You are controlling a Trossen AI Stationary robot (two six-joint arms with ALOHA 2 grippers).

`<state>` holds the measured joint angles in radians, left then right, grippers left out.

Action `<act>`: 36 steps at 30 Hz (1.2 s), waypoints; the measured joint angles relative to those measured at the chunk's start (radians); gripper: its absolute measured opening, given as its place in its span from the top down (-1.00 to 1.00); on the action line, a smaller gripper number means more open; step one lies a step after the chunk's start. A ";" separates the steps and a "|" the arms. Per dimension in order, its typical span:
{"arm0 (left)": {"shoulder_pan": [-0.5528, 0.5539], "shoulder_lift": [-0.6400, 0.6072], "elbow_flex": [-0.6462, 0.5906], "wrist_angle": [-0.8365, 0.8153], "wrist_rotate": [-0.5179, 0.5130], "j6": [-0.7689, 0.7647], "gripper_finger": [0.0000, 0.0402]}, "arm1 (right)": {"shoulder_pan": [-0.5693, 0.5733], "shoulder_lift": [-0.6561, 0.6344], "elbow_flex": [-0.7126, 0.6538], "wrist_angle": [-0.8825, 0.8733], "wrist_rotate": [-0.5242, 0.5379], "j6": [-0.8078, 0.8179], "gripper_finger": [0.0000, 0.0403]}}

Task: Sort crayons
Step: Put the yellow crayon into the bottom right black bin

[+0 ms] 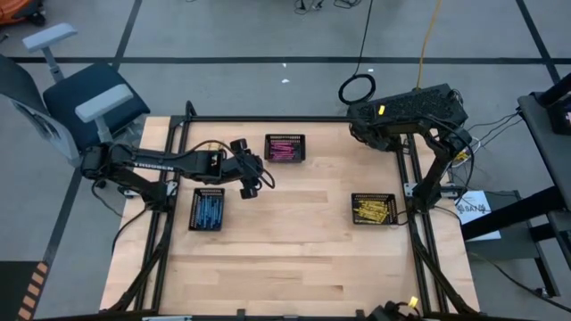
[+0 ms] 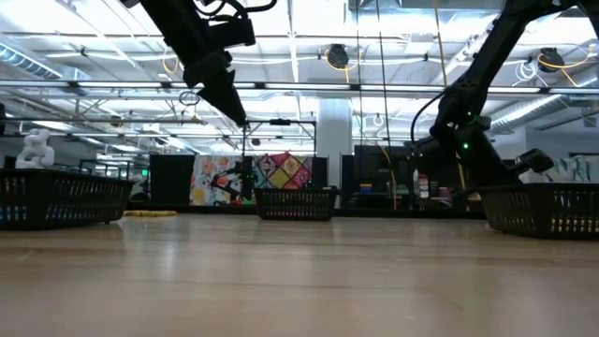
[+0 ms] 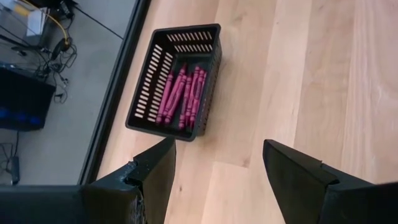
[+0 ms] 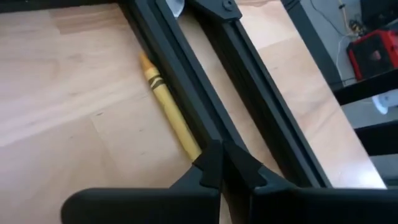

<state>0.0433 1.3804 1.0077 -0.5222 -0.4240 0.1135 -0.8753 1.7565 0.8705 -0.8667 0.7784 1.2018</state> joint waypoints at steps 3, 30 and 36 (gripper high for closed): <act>0.000 0.000 0.000 -0.012 0.000 -0.001 -0.18 | 0.001 0.000 -0.007 0.005 0.005 -0.024 1.00; 0.000 0.000 0.000 0.049 0.000 0.005 -0.18 | 0.064 -0.001 -0.072 0.043 0.002 -0.782 1.00; 0.000 0.000 0.000 0.043 0.000 0.005 -0.18 | 0.061 -0.008 -0.070 0.044 -0.049 -0.852 1.00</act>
<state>0.0433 1.3804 1.0077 -0.4797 -0.4240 0.1181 -0.8143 1.7489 0.8005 -0.8222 0.7291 0.3500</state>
